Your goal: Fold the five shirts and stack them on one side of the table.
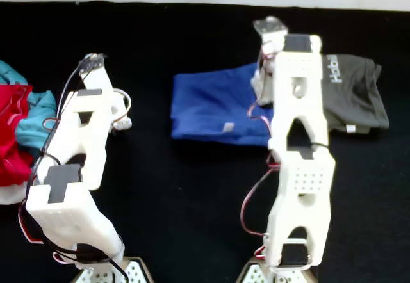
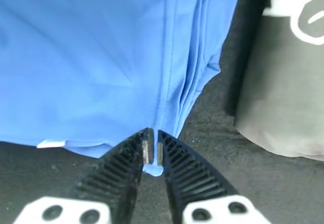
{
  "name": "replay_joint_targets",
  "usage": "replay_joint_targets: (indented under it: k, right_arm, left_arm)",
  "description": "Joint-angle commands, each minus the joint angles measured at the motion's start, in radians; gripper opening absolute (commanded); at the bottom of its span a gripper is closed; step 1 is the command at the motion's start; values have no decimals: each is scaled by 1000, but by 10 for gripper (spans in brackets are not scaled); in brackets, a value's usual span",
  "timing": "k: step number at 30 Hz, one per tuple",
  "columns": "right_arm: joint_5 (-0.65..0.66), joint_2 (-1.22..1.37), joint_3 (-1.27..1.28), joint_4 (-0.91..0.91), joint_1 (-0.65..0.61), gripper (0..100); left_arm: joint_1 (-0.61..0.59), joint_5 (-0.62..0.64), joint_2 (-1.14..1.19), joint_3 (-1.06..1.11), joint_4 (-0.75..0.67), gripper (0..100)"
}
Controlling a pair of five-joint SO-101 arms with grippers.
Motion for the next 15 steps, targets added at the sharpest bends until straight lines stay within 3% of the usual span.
replay_joint_targets:
  k: [1, 9, 15]
  right_arm:
    - [5, -54, -12, 12, -71, 26]
    - [5, 81, 91, 16, -122, 26]
    - [9, -41, 302, 16, -117, 26]
  left_arm:
    - [-10, 8, -18, 2, -48, 10]
    - [-10, 8, -18, 2, -48, 10]
    - [-10, 8, -18, 2, -48, 10]
